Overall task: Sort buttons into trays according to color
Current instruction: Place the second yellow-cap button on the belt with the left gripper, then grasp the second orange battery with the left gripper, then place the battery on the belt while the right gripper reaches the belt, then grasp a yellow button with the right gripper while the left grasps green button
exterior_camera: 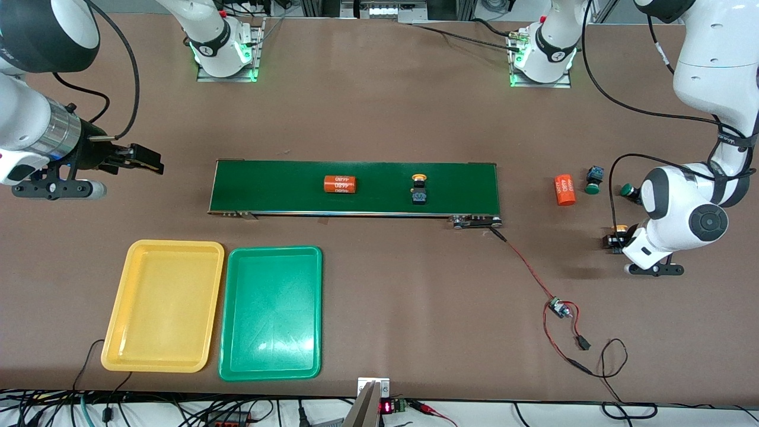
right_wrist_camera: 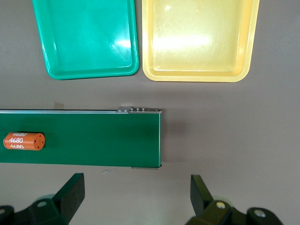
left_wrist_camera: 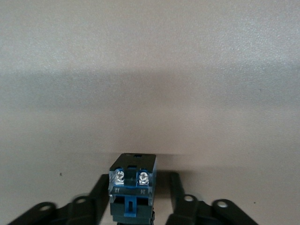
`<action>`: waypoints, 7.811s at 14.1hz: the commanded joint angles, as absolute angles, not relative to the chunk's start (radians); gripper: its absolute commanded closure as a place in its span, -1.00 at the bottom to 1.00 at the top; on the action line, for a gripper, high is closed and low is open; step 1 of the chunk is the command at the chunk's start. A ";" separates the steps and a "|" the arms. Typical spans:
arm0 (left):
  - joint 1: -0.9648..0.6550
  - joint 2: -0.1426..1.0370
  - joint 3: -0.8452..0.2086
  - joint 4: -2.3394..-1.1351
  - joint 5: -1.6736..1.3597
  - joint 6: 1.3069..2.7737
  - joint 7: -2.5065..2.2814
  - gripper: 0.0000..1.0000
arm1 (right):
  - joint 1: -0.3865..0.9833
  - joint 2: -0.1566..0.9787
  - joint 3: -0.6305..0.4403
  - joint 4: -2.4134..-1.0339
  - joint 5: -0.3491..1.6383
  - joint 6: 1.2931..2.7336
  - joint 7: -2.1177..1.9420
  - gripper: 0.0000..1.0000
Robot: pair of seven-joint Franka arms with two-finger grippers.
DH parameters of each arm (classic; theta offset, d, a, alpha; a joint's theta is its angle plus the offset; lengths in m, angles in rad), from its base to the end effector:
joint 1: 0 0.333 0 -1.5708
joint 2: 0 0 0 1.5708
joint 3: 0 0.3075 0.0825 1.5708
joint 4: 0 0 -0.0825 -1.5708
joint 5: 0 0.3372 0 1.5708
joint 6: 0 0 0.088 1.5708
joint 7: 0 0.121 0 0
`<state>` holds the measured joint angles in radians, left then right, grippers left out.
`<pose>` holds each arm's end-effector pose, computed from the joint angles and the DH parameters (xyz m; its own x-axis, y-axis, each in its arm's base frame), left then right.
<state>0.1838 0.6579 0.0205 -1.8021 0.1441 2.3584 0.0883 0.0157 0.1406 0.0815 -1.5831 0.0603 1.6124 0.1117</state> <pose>0.5922 0.1253 0.1870 0.9932 0.0103 -0.1159 -0.0005 -0.9957 -0.0930 0.5416 0.0573 0.5266 0.9929 -0.0169 -0.1179 -0.0239 -0.9980 -0.0582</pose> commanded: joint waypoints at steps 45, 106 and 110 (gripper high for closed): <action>0.063 0.457 -0.124 -1.905 0.138 1.812 -0.101 -1.00 | -0.005 -0.032 0.078 -1.814 0.126 1.716 0.078 -1.00; 0.078 0.264 -0.091 -1.916 0.138 1.940 0.307 -1.00 | 0.051 0.422 0.495 -2.092 -0.319 2.566 0.709 -0.88; 0.173 0.278 -0.052 -2.069 0.080 2.021 0.291 -1.00 | 0.051 0.442 0.480 -2.088 -0.333 2.566 0.670 0.02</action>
